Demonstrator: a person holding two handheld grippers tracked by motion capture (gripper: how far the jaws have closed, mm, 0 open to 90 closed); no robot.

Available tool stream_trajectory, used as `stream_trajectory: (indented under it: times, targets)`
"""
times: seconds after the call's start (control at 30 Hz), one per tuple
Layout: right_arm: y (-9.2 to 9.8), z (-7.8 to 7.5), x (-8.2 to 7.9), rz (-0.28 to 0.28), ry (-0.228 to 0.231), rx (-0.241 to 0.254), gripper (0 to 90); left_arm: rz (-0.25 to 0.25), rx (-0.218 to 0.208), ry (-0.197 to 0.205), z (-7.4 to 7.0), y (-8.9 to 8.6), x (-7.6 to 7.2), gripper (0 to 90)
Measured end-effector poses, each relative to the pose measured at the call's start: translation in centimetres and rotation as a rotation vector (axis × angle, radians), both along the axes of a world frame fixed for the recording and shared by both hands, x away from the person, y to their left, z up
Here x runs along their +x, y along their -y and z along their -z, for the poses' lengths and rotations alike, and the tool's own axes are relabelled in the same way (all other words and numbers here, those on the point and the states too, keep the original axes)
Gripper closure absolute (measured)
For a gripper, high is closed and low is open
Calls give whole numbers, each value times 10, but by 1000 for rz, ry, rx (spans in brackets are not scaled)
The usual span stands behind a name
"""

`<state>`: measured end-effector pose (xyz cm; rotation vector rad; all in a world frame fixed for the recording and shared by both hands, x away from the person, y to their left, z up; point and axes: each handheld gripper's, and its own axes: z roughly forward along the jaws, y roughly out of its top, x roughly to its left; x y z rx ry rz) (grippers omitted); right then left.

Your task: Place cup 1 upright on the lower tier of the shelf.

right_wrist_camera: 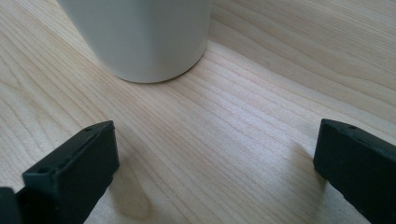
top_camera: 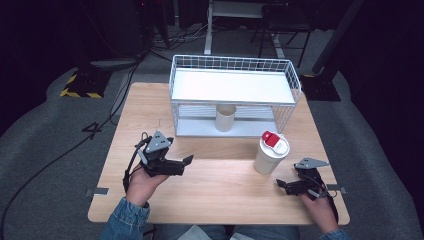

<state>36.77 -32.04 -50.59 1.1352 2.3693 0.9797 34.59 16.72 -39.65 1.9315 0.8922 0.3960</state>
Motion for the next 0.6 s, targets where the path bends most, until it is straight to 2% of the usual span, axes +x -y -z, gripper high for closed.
stream_trajectory:
  times: [0.17,0.4,0.6]
  targets:
    - [0,0,0,0,0,0,1,-5,-7,-13,8,-10,-11,94]
    - [0,0,0,0,-1,0,1,-15,48,-22,25,-22,-25,94]
    - [0,0,0,-2,-1,0,0,-32,63,-46,43,-32,-34,95]
